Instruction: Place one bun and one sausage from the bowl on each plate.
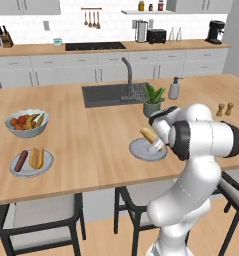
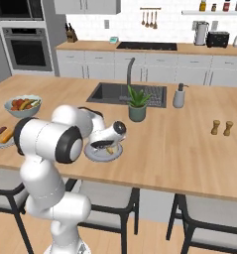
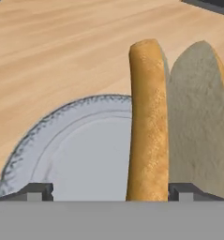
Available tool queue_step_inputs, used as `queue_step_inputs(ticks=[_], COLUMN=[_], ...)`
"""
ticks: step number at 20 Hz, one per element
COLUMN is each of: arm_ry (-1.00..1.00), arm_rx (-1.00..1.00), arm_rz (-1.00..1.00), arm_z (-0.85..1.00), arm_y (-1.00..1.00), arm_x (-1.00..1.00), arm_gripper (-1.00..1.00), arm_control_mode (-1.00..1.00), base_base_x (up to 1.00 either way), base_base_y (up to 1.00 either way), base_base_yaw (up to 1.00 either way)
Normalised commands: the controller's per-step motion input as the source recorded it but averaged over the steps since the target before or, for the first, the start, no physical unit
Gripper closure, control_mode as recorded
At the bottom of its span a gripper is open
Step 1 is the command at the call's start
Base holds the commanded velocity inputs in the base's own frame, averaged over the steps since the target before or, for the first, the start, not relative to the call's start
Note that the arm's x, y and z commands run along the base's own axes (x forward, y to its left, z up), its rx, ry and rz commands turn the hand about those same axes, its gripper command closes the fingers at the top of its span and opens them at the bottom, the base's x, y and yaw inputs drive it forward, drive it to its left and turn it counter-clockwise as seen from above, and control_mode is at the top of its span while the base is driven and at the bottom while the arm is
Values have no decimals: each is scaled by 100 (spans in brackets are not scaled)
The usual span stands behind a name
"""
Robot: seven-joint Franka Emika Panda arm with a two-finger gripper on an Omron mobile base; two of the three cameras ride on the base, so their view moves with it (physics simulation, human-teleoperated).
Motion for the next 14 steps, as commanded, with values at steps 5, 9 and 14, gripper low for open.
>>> queue_step_inputs(ticks=[5,9,14], arm_ry=[-2,0,0], arm_rx=[23,13,4], arm_rz=[0,-1,-2], arm_z=[-39,-94,-100], arm_y=[10,18,34], arm_x=[-1,-27,-67], arm_gripper=[-100,-100,-100], arm_control_mode=[-100,-100,-100], base_base_x=[0,0,0], base_base_y=[0,0,0], base_base_yaw=[0,0,0])
